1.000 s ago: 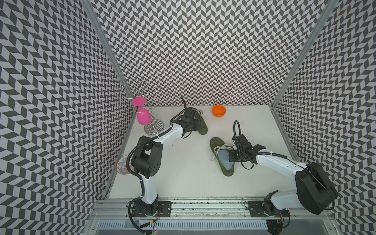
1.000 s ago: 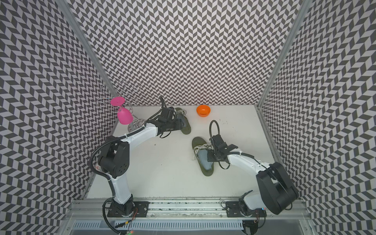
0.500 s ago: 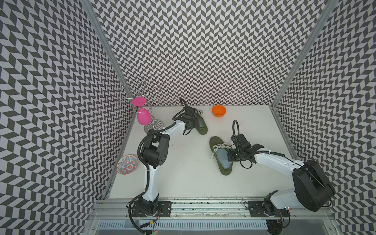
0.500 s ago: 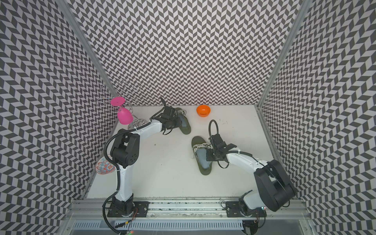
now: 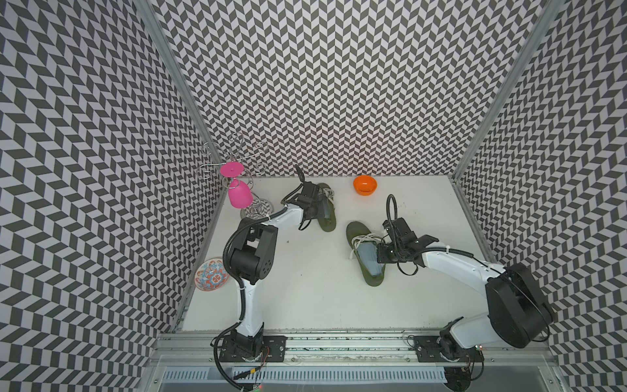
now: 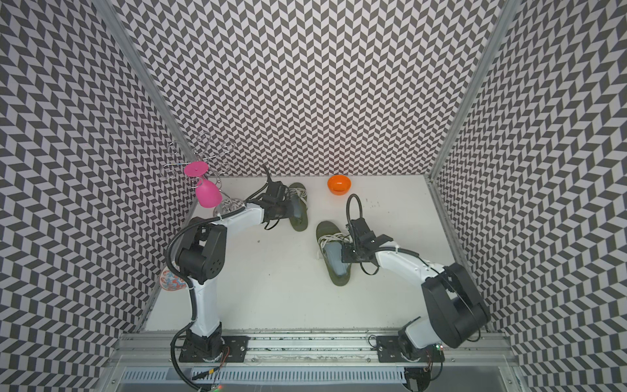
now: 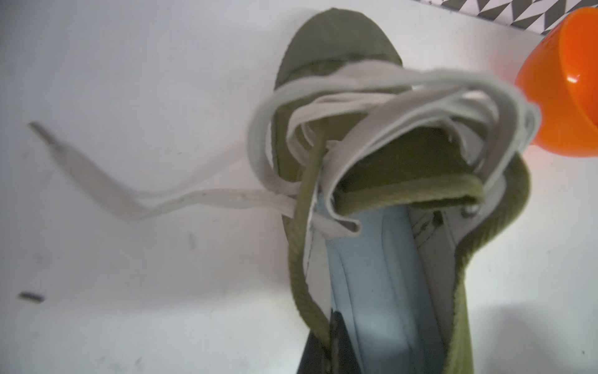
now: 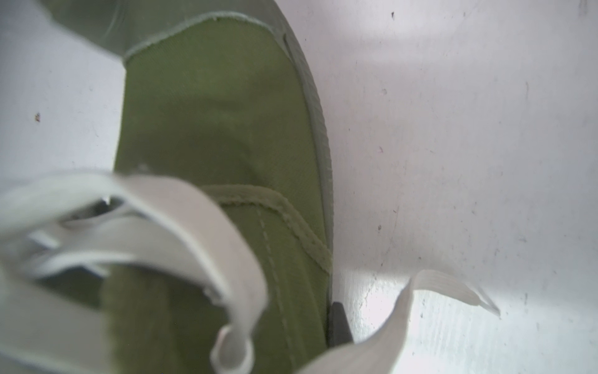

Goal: Insert the insole into the shoe
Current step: Adjust the shoe at the center of the board.

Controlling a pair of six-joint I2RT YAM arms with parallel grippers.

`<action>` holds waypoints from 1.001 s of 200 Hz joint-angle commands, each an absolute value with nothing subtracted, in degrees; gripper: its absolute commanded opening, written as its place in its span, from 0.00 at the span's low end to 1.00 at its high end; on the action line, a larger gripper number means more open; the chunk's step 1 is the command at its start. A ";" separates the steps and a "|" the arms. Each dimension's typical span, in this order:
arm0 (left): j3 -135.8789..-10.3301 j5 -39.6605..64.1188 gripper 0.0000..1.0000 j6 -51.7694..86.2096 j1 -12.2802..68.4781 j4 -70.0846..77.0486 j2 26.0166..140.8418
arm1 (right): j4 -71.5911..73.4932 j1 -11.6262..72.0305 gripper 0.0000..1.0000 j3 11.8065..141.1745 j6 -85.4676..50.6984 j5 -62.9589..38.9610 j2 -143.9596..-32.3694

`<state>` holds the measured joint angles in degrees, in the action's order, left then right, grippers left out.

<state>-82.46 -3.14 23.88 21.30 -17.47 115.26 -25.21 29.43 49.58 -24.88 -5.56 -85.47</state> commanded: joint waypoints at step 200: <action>-81.55 8.82 0.00 7.99 14.41 -17.28 112.28 | -11.83 29.76 0.00 90.66 -44.06 -2.21 -123.46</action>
